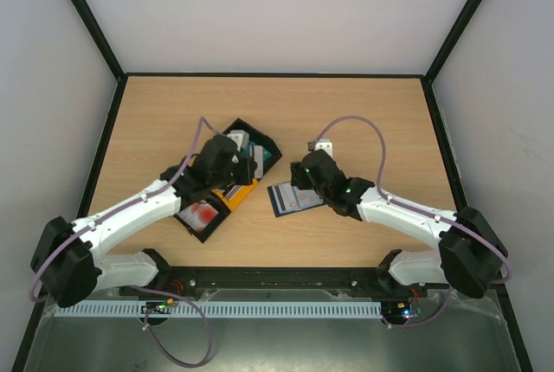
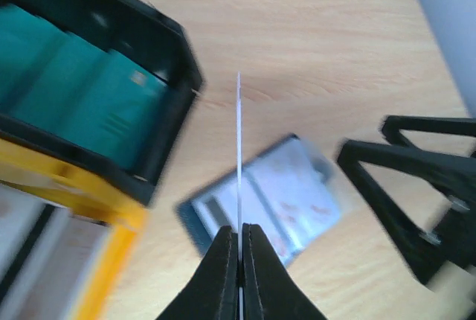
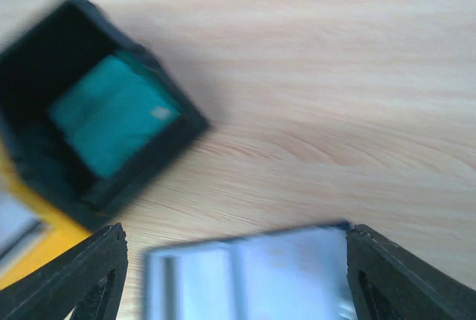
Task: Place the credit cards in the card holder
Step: Pick up the credit card from the storage box, then insert the credit card into the card holder.
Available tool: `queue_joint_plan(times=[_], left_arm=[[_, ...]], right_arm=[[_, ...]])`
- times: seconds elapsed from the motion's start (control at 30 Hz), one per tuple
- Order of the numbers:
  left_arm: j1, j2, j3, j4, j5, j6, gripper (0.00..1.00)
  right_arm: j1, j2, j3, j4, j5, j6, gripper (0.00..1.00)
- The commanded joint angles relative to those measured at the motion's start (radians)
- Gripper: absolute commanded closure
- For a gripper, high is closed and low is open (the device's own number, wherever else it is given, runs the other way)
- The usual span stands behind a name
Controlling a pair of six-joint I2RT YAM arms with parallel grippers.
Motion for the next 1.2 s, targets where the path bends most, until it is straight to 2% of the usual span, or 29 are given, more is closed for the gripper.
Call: queue_joint_plan(times=[0.0,0.1,0.2,0.27,0.4,0.77,1.03,1.17], left_arm=[[-0.111,0.036,-0.088,0.347,0.016,-0.235,0.98],[-0.156,0.092,-0.130,0.428,-0.034,-0.333,0.98],[-0.174,0.142,-0.177,0.532,-0.031,-0.411,0.98],[-0.178,0.172,-0.197,0.575,-0.024,-0.439,0.98],[-0.186,0.229,-0.211,0.629,-0.014,-0.458,0.98],[-0.190,0.374,-0.255,0.788,0.033,-0.522,0.98],[-0.192,0.470,-0.284,0.908,0.079,-0.578,0.98],[-0.194,0.499,-0.282,0.930,0.080,-0.584,0.98]], right_arm=[[-0.064,-0.017,-0.079,-0.156,0.111,-0.013,0.22],[-0.126,-0.007,-0.106,-0.168,0.078,0.037,0.24],[-0.231,0.050,-0.116,-0.164,-0.060,0.092,0.32],[-0.257,0.078,-0.126,-0.130,-0.135,0.099,0.36],[-0.264,0.096,-0.138,-0.076,-0.207,0.097,0.38],[-0.278,0.115,-0.209,-0.065,-0.266,0.083,0.37],[-0.278,0.141,-0.245,-0.077,-0.316,0.118,0.54],[-0.278,0.142,-0.250,-0.080,-0.320,0.122,0.58]])
